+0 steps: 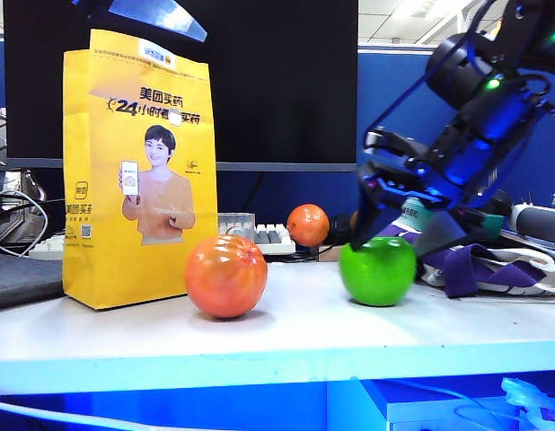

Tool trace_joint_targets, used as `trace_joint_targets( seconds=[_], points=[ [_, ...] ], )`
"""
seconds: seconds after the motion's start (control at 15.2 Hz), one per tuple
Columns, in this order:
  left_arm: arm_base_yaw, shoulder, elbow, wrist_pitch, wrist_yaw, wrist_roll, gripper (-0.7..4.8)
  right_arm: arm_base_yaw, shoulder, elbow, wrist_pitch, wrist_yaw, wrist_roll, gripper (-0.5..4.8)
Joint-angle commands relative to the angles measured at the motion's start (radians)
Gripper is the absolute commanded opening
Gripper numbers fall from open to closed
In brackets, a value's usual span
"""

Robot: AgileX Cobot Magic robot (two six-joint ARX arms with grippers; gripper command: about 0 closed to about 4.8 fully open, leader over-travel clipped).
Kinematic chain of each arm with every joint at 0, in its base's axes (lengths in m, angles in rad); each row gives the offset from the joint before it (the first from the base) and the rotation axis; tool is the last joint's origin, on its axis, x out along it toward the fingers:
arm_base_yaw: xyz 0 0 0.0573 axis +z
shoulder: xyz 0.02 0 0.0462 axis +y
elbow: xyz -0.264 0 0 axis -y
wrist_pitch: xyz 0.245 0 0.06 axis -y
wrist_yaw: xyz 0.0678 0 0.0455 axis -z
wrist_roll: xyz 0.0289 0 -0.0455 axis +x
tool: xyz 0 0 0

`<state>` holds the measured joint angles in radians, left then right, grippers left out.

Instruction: Pick up the green apple and throw it into the yellow paper bag.

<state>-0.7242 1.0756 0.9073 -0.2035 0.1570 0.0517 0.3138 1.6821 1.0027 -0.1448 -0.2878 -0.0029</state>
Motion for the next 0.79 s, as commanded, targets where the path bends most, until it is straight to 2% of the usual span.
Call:
trace_joint_targets(
  seconds=[0.07, 0.33, 0.39, 0.46, 0.59, 0.66, 0.72, 0.79],
  points=[
    [-0.001, -0.001, 0.004, 0.018, 0.004, -0.001, 4.79, 0.032, 0.063, 0.000, 0.010, 0.018, -0.010, 4.79],
    [-0.001, 0.000, 0.004, 0.018, 0.003, -0.002, 4.79, 0.035, 0.088, 0.000, 0.035, 0.027, -0.009, 4.79],
    [-0.001, 0.000, 0.004, 0.017, -0.003, -0.001, 4.79, 0.035, 0.087, 0.001, 0.047, 0.027, -0.009, 3.62],
    [-0.001, 0.000, 0.004, 0.017, -0.008, -0.001, 4.79, 0.035, 0.087, 0.001, 0.057, 0.027, -0.008, 2.13],
    [-0.001, 0.000, 0.004, 0.017, -0.045, 0.000, 4.79, 0.035, 0.086, 0.002, 0.061, 0.023, 0.000, 2.09],
    [0.000, 0.000, 0.004, 0.018, -0.049, 0.003, 4.79, 0.034, 0.086, 0.008, 0.053, 0.019, 0.002, 1.88],
    [0.001, 0.000, 0.004, 0.020, -0.051, 0.005, 4.79, 0.033, 0.085, 0.038, 0.021, 0.019, 0.002, 1.43],
    [0.002, -0.001, 0.004, 0.021, -0.068, 0.008, 4.79, 0.033, 0.081, 0.073, 0.006, 0.015, 0.002, 1.44]
  ],
)
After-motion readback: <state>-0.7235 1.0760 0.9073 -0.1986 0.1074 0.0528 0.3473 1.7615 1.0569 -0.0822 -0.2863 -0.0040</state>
